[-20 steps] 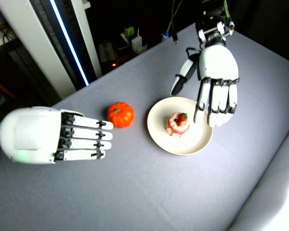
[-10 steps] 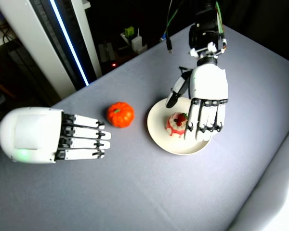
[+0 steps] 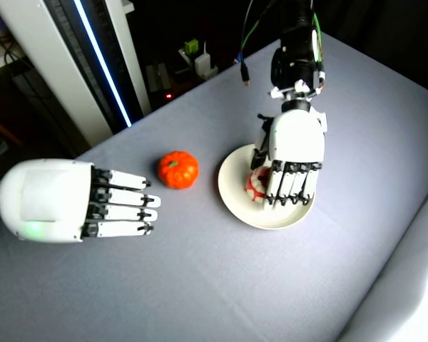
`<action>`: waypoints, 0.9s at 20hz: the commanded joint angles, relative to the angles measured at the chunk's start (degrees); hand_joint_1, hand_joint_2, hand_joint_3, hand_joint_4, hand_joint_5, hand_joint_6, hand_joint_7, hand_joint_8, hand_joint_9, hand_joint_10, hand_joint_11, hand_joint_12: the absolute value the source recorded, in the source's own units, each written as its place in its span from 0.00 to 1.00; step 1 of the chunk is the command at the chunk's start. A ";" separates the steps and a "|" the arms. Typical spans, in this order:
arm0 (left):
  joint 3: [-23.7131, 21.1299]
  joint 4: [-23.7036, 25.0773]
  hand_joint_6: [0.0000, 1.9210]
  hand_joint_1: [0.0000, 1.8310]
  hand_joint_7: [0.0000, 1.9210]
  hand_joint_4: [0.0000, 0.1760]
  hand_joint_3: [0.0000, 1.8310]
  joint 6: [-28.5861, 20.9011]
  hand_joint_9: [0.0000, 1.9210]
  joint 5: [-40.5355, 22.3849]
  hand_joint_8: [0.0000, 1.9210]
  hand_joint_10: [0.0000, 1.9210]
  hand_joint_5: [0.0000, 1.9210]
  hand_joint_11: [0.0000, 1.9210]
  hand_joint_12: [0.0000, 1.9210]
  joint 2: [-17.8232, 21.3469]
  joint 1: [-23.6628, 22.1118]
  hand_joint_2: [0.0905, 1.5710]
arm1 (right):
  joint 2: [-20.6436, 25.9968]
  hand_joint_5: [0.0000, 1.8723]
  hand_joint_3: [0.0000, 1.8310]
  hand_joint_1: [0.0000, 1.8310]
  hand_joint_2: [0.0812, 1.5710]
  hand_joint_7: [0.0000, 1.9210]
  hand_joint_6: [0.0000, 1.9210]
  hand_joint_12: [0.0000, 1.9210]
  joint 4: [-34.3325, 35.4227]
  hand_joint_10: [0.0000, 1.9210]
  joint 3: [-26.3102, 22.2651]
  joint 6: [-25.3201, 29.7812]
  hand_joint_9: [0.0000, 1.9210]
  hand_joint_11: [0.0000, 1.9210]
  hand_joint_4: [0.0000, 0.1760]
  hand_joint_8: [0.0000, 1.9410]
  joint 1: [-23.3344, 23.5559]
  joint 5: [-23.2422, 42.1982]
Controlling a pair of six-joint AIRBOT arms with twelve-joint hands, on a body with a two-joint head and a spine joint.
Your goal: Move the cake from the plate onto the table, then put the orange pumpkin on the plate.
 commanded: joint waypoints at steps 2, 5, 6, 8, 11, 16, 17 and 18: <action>0.29 -0.84 0.60 0.74 0.46 0.00 0.00 0.06 0.40 -4.91 0.49 0.67 0.48 0.32 0.44 -0.05 -0.63 0.72 | 0.29 0.42 0.00 0.57 0.76 0.46 0.67 0.63 2.46 0.02 0.29 0.45 0.45 0.17 0.00 0.00 0.69 6.27; 0.04 -5.00 0.52 0.75 0.51 0.00 0.00 0.00 0.48 -7.78 0.47 0.61 0.50 0.37 0.53 1.62 -0.68 0.69 | 0.29 0.42 0.00 0.57 0.76 0.47 0.67 0.62 2.46 0.02 0.28 0.45 0.44 0.17 0.00 0.00 0.69 6.26; -0.03 -6.20 0.45 0.69 0.56 0.04 0.00 -0.02 0.48 -8.60 0.41 0.29 0.56 0.06 0.53 2.13 -0.74 0.66 | 0.29 0.41 0.00 0.56 0.77 0.47 0.68 0.61 2.46 0.01 0.28 0.45 0.44 0.17 0.00 0.00 0.69 6.25; -0.23 -8.32 0.38 0.68 0.58 0.11 0.00 -0.01 0.52 -10.40 0.43 0.20 0.57 0.08 0.63 3.39 -0.77 0.65 | 0.29 0.41 0.00 0.56 0.77 0.47 0.68 0.61 2.46 0.02 0.22 0.46 0.45 0.18 0.00 0.00 0.69 6.25; -3.40 -9.43 0.09 0.71 0.56 0.00 0.00 0.86 0.58 -13.55 0.55 0.35 0.68 0.43 0.66 7.79 -0.80 0.65 | 0.29 0.42 0.00 0.56 0.76 0.47 0.67 0.68 2.46 0.03 0.12 0.47 0.46 0.16 0.00 0.01 0.69 6.24; -12.97 -12.27 0.27 0.67 0.55 0.00 0.00 6.85 0.57 -18.76 0.57 0.68 0.63 0.55 0.80 19.09 2.04 0.64 | 0.30 0.42 0.00 0.55 0.76 0.46 0.66 0.67 2.43 0.02 -0.19 0.70 0.43 0.12 0.00 0.00 0.56 6.22; -15.07 -13.07 0.27 0.69 0.51 0.00 0.00 8.87 0.55 -18.86 0.64 0.63 0.57 0.54 0.74 21.66 3.63 0.68 | 0.31 0.42 0.00 0.55 0.76 0.46 0.67 0.68 2.18 0.03 -0.19 0.86 0.44 0.14 0.01 0.00 0.55 6.22; -16.80 -15.15 0.29 0.70 0.54 0.00 0.00 11.35 0.58 -18.72 0.61 0.52 0.56 0.55 0.65 23.75 5.56 0.68 | 0.31 0.42 0.00 0.55 0.76 0.46 0.67 0.68 1.77 0.04 -0.19 0.98 0.46 0.18 0.07 0.01 0.55 6.16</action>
